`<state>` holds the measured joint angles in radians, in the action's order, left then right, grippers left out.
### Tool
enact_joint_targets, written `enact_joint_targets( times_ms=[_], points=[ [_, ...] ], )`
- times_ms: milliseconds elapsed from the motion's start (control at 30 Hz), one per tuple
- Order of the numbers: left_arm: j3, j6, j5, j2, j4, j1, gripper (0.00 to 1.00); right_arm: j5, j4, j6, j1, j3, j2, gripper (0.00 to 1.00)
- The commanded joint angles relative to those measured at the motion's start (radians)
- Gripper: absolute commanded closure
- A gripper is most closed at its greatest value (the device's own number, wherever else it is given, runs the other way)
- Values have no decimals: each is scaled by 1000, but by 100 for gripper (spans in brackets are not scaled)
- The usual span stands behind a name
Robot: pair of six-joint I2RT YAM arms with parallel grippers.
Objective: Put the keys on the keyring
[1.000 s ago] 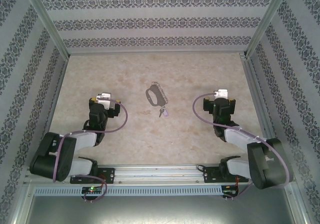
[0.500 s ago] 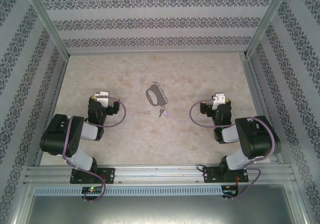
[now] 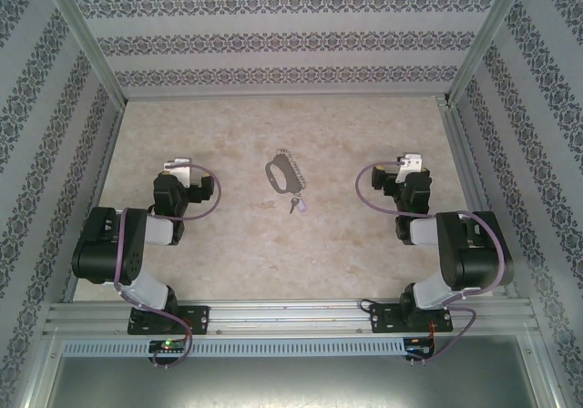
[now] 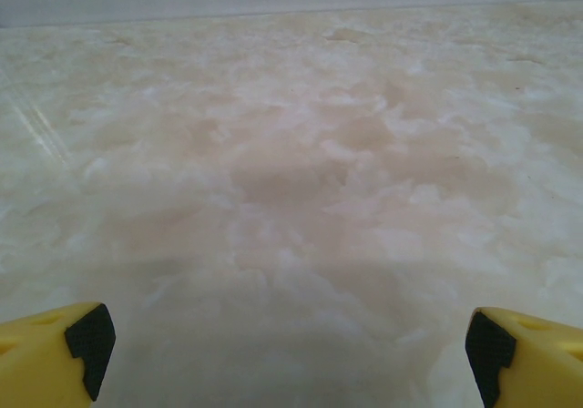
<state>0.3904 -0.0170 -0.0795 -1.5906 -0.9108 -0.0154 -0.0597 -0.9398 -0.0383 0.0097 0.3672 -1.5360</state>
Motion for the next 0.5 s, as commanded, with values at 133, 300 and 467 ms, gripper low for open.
enact_joint_targets(
  times_ms=[133, 300, 467],
  points=[
    [11, 19, 32, 9, 14, 0, 0, -37, 6, 8, 27, 7, 14, 2],
    [1, 31, 121, 7, -9, 15, 0, -17, 20, -2, 16, 17, 9, 2],
    [0, 29, 127, 8, -10, 18, 0, 8, 12, 1, 9, 8, 17, 2]
  ],
)
